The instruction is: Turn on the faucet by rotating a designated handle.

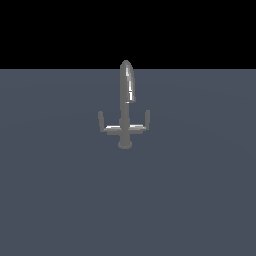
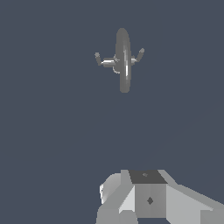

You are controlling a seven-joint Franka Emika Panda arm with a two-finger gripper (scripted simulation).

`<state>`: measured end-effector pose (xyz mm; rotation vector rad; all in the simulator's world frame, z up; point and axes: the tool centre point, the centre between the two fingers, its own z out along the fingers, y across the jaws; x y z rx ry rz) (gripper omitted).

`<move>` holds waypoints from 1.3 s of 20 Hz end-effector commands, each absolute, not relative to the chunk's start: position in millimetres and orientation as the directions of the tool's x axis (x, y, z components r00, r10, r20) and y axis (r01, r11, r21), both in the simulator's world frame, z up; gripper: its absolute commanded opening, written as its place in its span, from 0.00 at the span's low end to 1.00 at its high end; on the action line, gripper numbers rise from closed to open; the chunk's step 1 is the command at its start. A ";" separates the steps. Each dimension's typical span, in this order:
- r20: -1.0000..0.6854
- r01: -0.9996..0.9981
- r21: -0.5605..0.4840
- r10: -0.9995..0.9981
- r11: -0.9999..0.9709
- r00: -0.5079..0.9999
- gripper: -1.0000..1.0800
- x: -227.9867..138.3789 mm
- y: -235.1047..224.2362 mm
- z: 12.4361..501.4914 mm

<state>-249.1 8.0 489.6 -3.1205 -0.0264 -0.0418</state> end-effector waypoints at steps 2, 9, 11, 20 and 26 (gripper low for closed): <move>0.027 0.017 -0.021 0.017 -1.000 0.999 0.00 -249.1 8.2 489.6; 0.012 0.002 -0.051 0.002 -0.999 1.000 0.00 -238.5 3.4 486.1; 0.004 -0.006 -0.069 -0.006 -0.998 1.000 0.00 -232.5 0.8 483.9; -0.060 -0.070 -0.190 -0.060 -0.979 0.996 0.00 -190.7 -17.7 465.8; -0.122 -0.131 -0.293 -0.099 -0.947 0.988 0.00 -155.2 -33.7 445.6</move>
